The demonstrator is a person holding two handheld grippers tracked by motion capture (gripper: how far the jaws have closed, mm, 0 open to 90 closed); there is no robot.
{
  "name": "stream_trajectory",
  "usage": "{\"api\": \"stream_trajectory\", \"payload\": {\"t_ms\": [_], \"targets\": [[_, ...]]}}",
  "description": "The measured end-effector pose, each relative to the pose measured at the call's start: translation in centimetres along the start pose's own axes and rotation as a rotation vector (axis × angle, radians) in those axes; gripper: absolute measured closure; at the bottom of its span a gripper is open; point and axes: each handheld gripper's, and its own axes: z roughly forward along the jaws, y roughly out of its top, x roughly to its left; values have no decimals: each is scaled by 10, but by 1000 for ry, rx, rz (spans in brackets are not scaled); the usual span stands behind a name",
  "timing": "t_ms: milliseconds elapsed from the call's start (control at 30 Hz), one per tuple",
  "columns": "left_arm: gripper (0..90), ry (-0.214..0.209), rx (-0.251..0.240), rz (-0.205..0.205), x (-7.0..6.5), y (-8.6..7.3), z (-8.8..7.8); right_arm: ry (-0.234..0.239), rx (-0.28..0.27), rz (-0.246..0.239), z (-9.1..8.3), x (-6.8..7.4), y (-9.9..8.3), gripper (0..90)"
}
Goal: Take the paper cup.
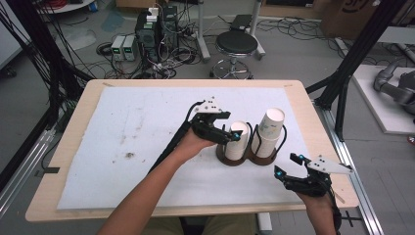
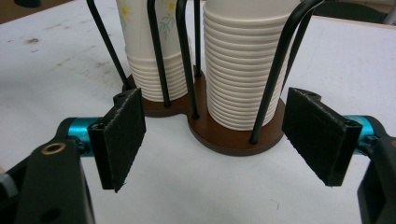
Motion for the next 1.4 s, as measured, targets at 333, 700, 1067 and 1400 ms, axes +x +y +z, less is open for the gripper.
{"api": "stream_trajectory", "payload": {"t_ms": [333, 700, 1067, 1400], "targets": [[211, 25, 59, 1, 1, -3, 19, 2, -4, -1, -1, -1, -1, 221], [342, 24, 84, 36, 0, -4, 21, 2, -4, 0, -1, 0, 0, 221], [361, 41, 24, 30, 0, 10, 10, 5, 0, 0, 0, 0, 0, 221], [369, 38, -49, 23, -2, 39, -15, 7, -1, -1, 0, 1, 0, 221]]}}
